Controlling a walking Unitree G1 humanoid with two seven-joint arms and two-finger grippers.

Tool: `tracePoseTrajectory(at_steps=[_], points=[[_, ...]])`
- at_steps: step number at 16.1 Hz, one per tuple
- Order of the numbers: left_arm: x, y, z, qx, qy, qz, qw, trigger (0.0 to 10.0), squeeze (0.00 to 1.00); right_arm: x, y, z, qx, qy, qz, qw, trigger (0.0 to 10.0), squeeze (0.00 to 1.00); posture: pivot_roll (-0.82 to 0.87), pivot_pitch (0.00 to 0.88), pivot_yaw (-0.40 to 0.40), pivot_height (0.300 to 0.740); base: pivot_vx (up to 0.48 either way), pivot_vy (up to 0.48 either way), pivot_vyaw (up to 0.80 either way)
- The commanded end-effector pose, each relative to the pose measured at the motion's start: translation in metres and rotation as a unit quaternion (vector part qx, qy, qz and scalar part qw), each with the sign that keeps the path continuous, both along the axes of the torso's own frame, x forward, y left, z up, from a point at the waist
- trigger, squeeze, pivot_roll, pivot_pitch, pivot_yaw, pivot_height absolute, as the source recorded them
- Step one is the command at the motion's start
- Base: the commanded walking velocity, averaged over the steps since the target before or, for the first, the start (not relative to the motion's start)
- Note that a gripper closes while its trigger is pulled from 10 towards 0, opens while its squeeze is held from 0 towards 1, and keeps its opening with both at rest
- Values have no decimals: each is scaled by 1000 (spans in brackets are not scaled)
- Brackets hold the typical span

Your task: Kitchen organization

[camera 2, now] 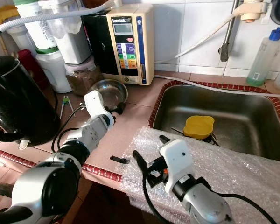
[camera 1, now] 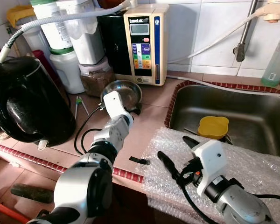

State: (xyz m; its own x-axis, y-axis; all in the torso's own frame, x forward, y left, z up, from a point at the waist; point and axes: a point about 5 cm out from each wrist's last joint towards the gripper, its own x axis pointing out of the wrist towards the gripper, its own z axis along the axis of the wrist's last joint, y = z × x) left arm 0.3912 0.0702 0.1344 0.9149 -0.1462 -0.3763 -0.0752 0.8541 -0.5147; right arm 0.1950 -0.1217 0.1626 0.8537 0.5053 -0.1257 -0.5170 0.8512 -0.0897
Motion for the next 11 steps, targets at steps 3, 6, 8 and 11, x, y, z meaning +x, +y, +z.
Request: tracePoseTrajectory(at_steps=[3, 6, 8, 11], points=[[4, 13, 3, -19, 7, 41, 999, 10000, 0, -1, 2, 2, -4, -7, 3, 1000, 10000, 337, -125, 0, 167, 740, 0, 0, 0], [5, 25, 4, 3, -8, 71, 997, 10000, 0, -1, 2, 2, -8, -10, 2, 1000, 10000, 337, -128, 0, 168, 740, 0, 0, 0], [10, 32, 17, 0, -44, 91, 995, 10000, 0, -1, 1, 2, -9, -11, -1, 1000, 10000, 337, -126, 0, 168, 740, 0, 0, 0], [9, 29, 11, 16, -22, 71, 997, 10000, 0, 1, 2, 2, -11, -12, -1, 1000, 10000, 341, -119, 0, 166, 740, 0, 0, 0]])
